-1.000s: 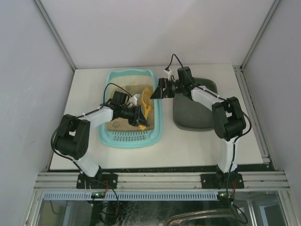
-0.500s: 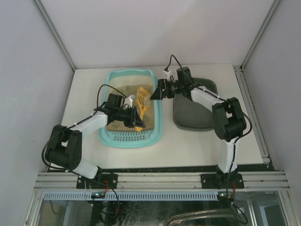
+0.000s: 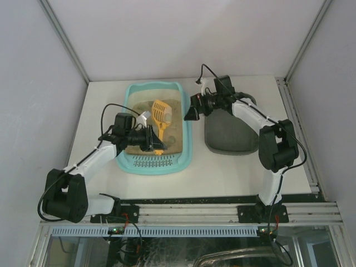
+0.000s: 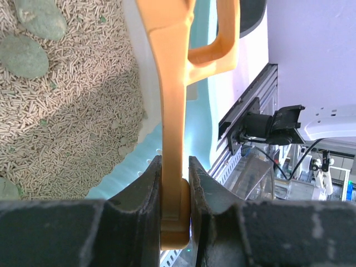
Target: Clean the litter box
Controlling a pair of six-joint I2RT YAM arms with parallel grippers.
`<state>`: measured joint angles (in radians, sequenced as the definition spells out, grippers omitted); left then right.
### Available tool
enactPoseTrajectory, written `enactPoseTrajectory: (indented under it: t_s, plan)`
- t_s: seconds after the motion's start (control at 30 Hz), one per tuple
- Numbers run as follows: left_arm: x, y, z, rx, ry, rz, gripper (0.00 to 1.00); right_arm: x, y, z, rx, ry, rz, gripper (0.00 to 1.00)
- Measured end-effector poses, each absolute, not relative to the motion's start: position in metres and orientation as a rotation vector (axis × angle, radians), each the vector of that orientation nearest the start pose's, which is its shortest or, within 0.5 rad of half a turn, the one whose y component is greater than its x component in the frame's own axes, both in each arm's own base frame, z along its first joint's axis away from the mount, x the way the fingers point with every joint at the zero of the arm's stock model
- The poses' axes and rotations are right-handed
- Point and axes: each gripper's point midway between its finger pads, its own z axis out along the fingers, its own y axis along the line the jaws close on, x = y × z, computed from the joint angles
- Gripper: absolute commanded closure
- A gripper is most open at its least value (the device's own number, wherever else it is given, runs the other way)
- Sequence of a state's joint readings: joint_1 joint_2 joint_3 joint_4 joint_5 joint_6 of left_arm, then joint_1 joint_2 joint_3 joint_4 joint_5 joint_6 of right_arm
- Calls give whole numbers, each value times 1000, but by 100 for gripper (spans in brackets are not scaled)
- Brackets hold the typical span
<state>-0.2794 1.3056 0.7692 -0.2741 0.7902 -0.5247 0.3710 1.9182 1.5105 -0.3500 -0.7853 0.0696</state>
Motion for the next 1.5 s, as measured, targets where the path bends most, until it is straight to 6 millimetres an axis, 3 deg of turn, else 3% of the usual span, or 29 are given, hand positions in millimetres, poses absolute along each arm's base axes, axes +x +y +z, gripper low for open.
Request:
enactPoseTrajectory:
  t_s: [0.2,0.43,0.7,0.87,1.07,1.27,1.5]
  plan:
    - [245,-213,151,92,2407,-1337,100,397,267,182,-778,2126,1067,0]
    - [226,-210,168,31,2302,-1434,100,395,247,199,-795,2162,1042,0]
    - [219,-209,199,-176,1908,-1713,100,360,216,170,-810,2373,1028,0]
    - [213,-207,190,-361,1797,-1870,100,322,190,137,-804,2546,944,0]
    - [206,-208,223,-247,1642,-1930,100,280,162,128,-784,2619,810,0]
    - [211,-210,215,-249,1659,-1920,100,279,137,145,-693,2536,742,0]
    - [215,-228,206,-186,1710,-1915,100,299,103,140,-509,2538,742,0]
